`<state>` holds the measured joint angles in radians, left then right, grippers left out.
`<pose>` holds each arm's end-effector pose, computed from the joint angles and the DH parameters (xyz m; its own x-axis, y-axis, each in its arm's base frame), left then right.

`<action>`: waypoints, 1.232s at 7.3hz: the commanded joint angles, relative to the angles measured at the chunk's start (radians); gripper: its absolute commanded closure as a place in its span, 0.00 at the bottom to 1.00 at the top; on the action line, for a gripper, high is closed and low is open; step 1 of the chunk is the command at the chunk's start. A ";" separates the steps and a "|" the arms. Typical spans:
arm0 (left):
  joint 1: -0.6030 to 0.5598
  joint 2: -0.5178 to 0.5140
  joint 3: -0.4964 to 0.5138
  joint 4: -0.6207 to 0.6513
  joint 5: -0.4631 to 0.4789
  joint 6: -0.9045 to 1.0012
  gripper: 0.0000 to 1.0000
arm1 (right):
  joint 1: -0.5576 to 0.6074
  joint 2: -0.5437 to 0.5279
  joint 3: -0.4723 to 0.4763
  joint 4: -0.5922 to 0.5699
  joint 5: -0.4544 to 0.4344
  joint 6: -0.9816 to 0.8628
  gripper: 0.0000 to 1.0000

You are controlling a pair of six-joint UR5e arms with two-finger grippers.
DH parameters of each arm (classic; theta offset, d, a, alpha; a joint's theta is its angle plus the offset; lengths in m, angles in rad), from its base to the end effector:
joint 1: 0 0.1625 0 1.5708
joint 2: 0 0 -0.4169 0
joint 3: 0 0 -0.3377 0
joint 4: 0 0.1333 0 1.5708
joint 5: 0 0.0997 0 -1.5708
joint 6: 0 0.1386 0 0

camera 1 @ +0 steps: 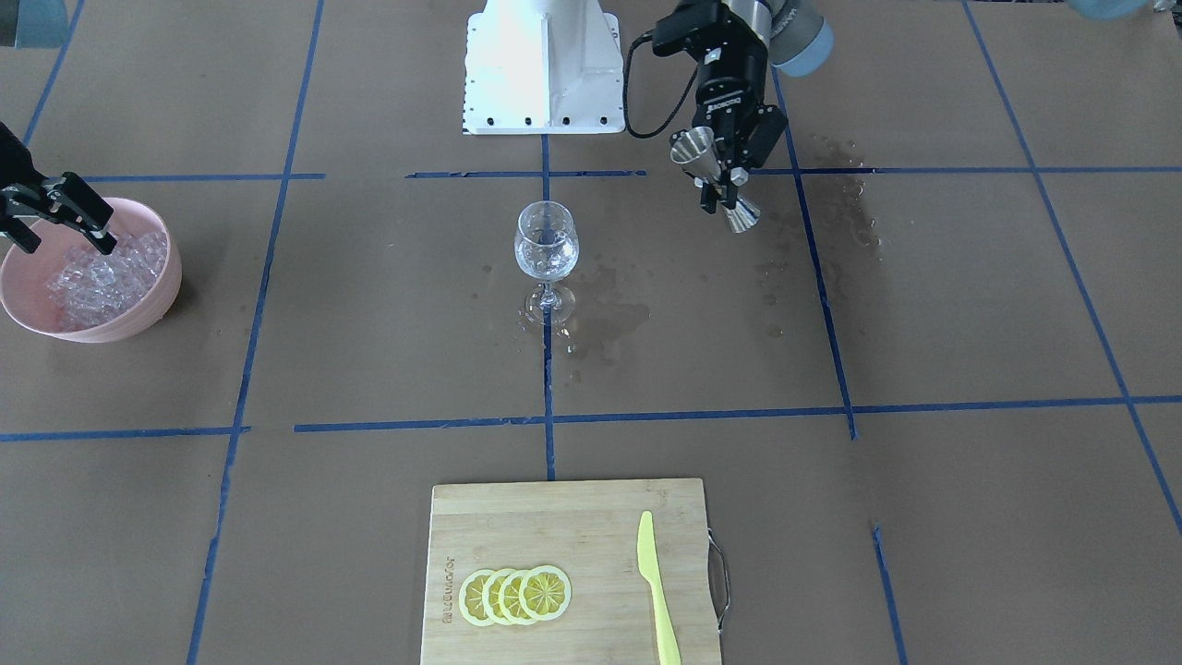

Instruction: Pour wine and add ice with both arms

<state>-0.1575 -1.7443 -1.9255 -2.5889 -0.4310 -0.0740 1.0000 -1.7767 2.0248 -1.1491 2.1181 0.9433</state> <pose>0.3781 -0.3225 0.3047 0.9617 0.2691 -0.0517 0.0470 0.0238 0.9986 -0.1613 -0.3644 0.5186 0.6623 0.1035 0.7421 -0.1917 0.9809 0.0343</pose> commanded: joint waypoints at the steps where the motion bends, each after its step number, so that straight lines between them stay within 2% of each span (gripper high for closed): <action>1: -0.004 0.199 -0.004 -0.228 -0.002 0.003 1.00 | -0.021 -0.003 -0.006 0.000 -0.015 0.000 0.00; 3: -0.004 0.252 0.000 -0.374 0.000 0.000 1.00 | -0.041 -0.003 -0.017 0.002 -0.036 0.000 0.00; 5: -0.004 0.281 0.002 -0.412 0.070 -0.004 1.00 | -0.052 -0.003 -0.032 0.005 -0.040 -0.004 0.00; 7: -0.004 0.279 0.005 -0.491 0.072 -0.003 1.00 | -0.061 -0.003 -0.083 0.086 -0.041 -0.014 0.00; 9: -0.002 0.279 0.008 -0.519 0.072 -0.004 1.00 | -0.084 -0.015 -0.089 0.086 -0.053 -0.078 0.00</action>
<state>-0.1602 -1.4652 -1.9194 -3.0911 -0.3603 -0.0777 0.9257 -1.7856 1.9438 -1.0690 2.0729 0.9073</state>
